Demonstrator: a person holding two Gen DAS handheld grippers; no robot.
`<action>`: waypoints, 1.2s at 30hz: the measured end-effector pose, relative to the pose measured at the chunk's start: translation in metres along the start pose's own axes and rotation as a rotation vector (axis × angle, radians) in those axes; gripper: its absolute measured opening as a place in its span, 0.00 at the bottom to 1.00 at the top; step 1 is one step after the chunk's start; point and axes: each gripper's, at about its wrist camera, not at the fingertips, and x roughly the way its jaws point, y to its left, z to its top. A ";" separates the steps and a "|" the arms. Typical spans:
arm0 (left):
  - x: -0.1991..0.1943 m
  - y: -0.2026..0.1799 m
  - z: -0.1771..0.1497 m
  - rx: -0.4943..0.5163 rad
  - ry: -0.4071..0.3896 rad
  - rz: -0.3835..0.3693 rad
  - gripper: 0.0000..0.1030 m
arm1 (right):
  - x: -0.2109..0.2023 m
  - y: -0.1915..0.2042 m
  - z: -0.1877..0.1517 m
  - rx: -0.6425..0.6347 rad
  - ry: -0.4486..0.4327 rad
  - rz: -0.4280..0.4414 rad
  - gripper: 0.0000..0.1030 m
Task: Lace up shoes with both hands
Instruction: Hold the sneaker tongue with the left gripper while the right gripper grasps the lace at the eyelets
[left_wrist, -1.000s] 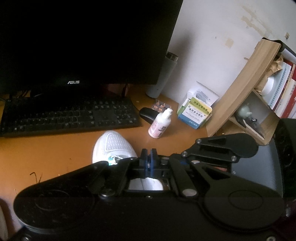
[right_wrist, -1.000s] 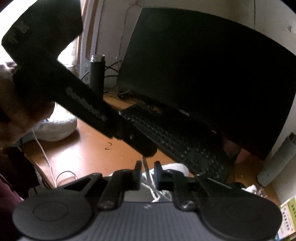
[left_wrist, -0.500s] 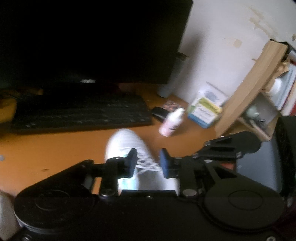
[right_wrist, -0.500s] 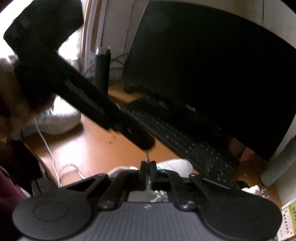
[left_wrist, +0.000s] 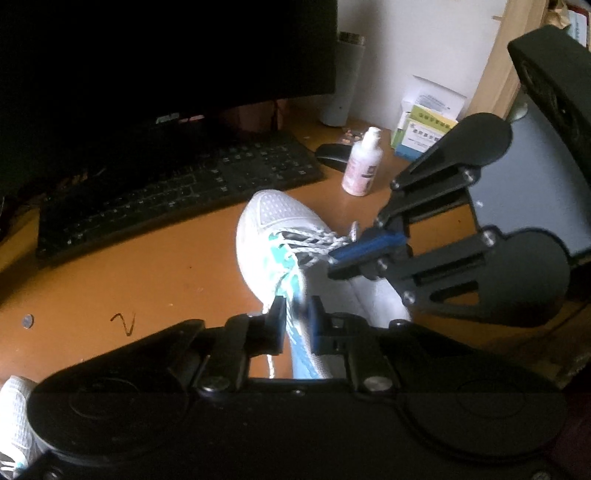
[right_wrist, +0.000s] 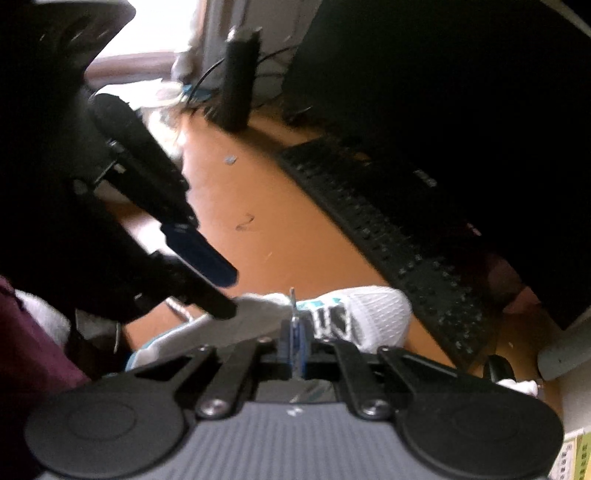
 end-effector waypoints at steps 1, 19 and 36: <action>0.001 0.001 0.000 -0.002 -0.001 -0.004 0.10 | 0.002 0.001 0.001 -0.009 0.014 0.003 0.03; 0.005 0.003 0.001 0.005 -0.011 -0.031 0.07 | 0.013 0.015 0.003 -0.022 0.117 0.017 0.03; 0.006 0.006 0.002 -0.004 -0.008 -0.034 0.07 | 0.014 0.013 0.005 -0.002 0.094 0.016 0.04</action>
